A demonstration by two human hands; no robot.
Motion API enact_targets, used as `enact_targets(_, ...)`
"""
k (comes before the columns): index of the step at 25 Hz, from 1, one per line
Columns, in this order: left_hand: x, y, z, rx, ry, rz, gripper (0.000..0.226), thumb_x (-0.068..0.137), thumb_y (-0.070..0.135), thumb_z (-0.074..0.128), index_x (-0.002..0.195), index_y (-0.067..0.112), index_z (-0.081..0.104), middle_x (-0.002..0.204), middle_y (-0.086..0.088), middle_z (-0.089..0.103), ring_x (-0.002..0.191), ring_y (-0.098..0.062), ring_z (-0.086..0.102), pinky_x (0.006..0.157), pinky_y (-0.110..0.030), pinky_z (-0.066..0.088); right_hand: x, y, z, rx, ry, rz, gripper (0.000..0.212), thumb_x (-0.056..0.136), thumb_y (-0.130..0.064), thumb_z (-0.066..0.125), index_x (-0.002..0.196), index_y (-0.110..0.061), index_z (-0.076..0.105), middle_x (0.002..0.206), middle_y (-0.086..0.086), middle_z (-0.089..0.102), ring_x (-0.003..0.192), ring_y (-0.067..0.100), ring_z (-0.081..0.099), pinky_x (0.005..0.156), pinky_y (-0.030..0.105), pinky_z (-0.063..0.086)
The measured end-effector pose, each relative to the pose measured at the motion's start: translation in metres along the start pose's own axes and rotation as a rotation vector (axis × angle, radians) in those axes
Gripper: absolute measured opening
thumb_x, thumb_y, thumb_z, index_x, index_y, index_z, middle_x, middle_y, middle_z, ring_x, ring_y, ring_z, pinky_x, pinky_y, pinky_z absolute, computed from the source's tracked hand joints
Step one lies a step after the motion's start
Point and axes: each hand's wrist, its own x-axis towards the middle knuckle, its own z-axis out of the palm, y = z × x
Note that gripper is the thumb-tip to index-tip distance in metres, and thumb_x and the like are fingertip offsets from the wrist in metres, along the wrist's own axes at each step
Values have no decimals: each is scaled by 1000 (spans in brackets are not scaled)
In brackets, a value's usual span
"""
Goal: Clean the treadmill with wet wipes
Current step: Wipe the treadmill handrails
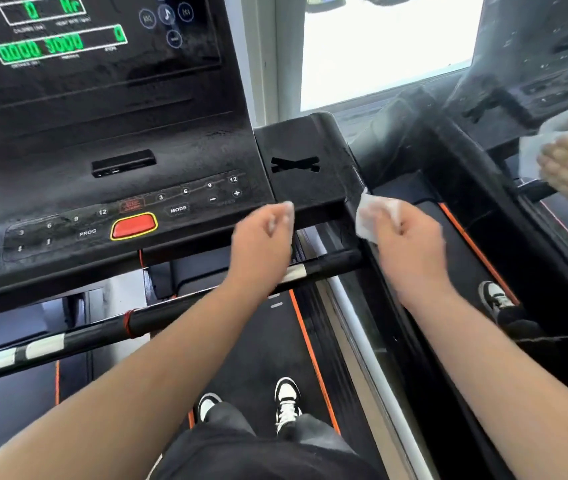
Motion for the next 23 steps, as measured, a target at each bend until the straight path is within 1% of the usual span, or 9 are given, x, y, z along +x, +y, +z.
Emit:
enact_targets(3,-16,-21,31,726,-448,254,34,91,15,45,121,24,58,118,-5,69,107,-30,65,82,-38,53,-18,35,26,-711,-259,-498,35,94,-14,42,117,-13,68,117,7,71,114,30,63,101,45,48)
enact_targets(6,-20,-29,37,924,-533,296,24,91,16,46,114,20,54,115,-5,66,106,-32,63,75,-38,46,-24,66,42,-1062,-366,-652,48,84,-21,38,117,-2,67,112,15,69,112,37,64,113,52,39)
enact_targets(8,0,-24,35,910,-632,178,18,94,19,43,106,17,56,117,-8,67,107,-34,62,74,-37,43,-8,50,49,-1081,-462,-607,47,85,-27,31,105,-5,67,100,15,69,101,37,66,108,47,43)
enact_targets(11,26,-14,34,746,-807,-116,28,94,14,42,108,12,65,122,-10,67,109,-31,59,86,-36,48,23,12,60,-1158,-811,-273,32,94,-27,38,106,-15,64,115,9,69,110,34,64,84,38,44)
enact_targets(13,18,-15,36,739,-781,-103,28,94,13,42,110,12,65,123,-9,68,110,-32,60,86,-36,48,25,10,66,-1185,-833,-244,26,94,-23,43,107,-16,64,116,9,69,109,34,64,81,37,43)
enact_targets(16,-21,-27,25,759,-493,200,27,95,12,44,115,19,60,118,-4,68,108,-31,61,82,-38,48,-9,42,57,-977,-499,-515,35,85,-15,41,106,-6,68,107,14,72,105,38,67,99,43,42)
enact_targets(19,-55,-34,7,641,-398,367,34,95,4,46,124,15,59,126,-6,65,119,-27,57,99,-37,45,-65,78,34,-682,-252,-568,50,87,-11,39,127,5,66,133,17,66,129,32,58,112,46,42)
enact_targets(21,-60,-27,2,535,-357,259,32,101,8,43,128,13,59,120,-8,68,111,-30,61,93,-41,48,-107,84,27,-516,-260,-382,47,94,-13,38,128,-1,67,133,11,67,127,23,60,112,44,42)
enact_targets(23,-49,-19,4,407,-285,82,32,104,14,42,130,14,62,118,-7,71,110,-28,62,88,-32,47,-125,74,29,-108,-211,178,33,96,-15,45,110,-10,74,113,3,74,105,13,66,100,38,47)
